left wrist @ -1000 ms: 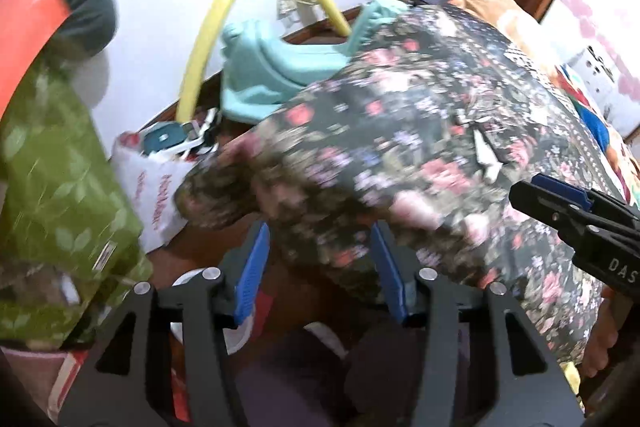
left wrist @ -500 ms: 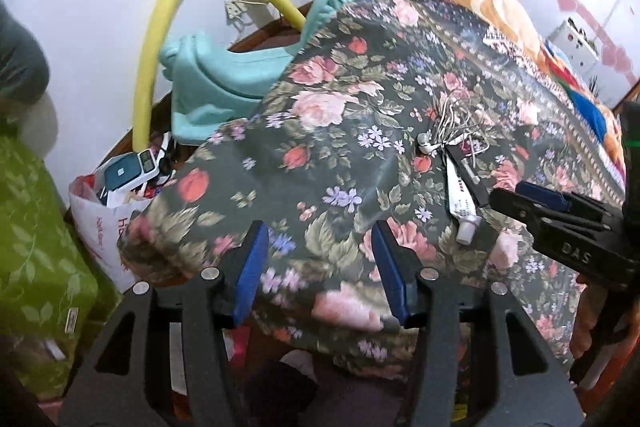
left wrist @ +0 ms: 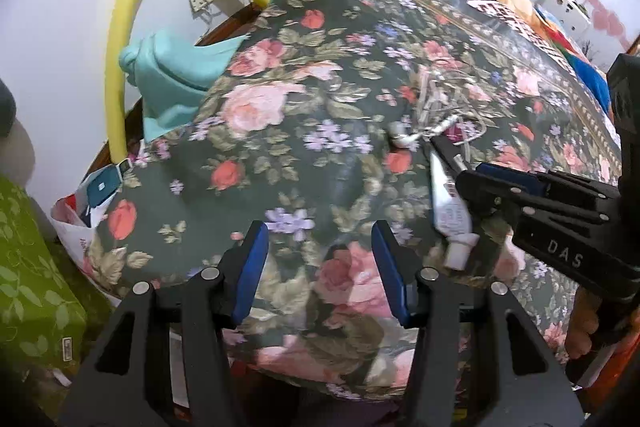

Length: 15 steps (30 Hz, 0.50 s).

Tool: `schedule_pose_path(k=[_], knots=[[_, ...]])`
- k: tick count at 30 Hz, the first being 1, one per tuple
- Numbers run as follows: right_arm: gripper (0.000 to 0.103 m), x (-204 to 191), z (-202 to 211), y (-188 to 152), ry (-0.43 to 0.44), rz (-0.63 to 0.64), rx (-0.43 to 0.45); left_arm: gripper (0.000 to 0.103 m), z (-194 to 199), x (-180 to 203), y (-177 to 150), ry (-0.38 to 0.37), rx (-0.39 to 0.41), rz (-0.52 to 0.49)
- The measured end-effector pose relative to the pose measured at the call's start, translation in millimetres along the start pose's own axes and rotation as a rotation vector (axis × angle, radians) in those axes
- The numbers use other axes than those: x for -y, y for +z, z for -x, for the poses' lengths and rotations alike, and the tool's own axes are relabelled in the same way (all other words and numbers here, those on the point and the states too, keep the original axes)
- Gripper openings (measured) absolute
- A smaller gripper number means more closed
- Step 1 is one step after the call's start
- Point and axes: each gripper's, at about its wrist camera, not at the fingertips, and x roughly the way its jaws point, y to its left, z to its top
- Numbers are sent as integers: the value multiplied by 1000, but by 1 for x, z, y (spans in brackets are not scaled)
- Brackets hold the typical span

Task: Collect trash
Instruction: 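Grasp the black rectangular gadget with right gripper while left gripper grasps white tube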

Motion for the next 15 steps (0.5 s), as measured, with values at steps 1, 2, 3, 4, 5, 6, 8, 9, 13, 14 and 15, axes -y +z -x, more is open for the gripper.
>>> schedule_pose_path(k=[1,2,3,4,5,6,8,9,13,14,15], knots=[[23,1,4,-3,3,2,2,52,0,4,0,-12,-4,-6],[23,3,9,-6,4,5,5,52,-1,9,1,-21,-8,-14],[23,4,13,-9,0,7,8,52,-1,14,1,-26,-10,-26],[23,7,19,-13,-3,9,12,52,-1,20,2,-31,-11,-35],[23,10,23,-15,-7,9,16,52,-2,25,3,-40,-12,-43],[23,12,27,-17,-12,6,21,52,-3,31,4,-52,-15,-50],[23,20,36,-22,-23,-11,29,52,-7,42,6,-82,-26,-58],[23,25,39,-24,-29,-23,30,53,-10,47,7,-96,-31,-61],[23,44,45,-30,-39,-74,30,53,-24,66,11,-133,-63,-79],[23,46,45,-30,-41,-80,29,53,-29,70,12,-133,-71,-83],[23,50,48,-33,-47,-89,32,53,-31,72,13,-136,-73,-87]])
